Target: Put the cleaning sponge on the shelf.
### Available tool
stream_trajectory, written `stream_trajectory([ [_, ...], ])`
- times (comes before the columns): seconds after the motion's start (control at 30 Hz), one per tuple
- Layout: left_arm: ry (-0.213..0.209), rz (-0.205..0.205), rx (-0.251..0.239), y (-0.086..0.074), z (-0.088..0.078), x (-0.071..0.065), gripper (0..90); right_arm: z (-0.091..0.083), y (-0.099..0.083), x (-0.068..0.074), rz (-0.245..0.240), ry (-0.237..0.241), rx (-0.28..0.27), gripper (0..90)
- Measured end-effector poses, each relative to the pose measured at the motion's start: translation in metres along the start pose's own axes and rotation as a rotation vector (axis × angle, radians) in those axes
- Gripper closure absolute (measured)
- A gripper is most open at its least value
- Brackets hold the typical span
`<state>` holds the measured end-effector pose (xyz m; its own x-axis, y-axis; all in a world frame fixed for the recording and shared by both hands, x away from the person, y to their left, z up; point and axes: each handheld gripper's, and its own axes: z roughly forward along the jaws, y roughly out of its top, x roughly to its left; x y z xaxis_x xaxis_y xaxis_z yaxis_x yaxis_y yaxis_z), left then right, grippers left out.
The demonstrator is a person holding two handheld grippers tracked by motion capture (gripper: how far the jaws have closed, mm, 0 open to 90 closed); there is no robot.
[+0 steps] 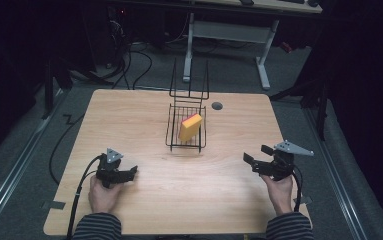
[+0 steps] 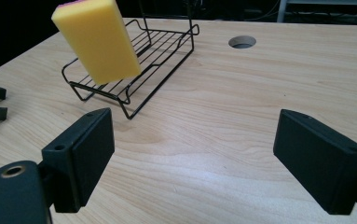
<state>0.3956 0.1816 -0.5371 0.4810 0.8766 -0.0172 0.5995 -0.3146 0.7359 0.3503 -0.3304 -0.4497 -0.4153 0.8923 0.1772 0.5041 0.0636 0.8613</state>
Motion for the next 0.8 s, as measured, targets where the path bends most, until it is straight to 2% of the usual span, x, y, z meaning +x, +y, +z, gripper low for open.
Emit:
stream_trajectory([
  [0.13, 0.000, 0.000, 0.000, 0.000, 0.000, 0.000, 20.2, -0.001, -0.003, -0.002, 0.003, -0.005, -0.002, 13.2],
  [0.27, 0.000, 0.000, 0.000, 0.000, 0.000, 0.000, 20.2, -0.001, -0.011, -0.005, 0.027, 0.000, 0.000, 14.1],
  [0.47, 0.000, 0.000, 0.000, 0.000, 0.000, 0.000, 20.2, 0.005, -0.022, -0.010, 0.041, -0.016, 0.024, 14.8],
  [0.63, 0.000, 0.000, 0.000, 0.000, 0.000, 0.000, 20.2, 0.011, -0.032, -0.015, 0.078, -0.020, 0.047, 15.4],
  [0.8, 0.000, 0.000, 0.000, 0.000, 0.000, 0.000, 20.2, 0.017, -0.039, -0.015, 0.077, -0.035, 0.068, 15.8],
])
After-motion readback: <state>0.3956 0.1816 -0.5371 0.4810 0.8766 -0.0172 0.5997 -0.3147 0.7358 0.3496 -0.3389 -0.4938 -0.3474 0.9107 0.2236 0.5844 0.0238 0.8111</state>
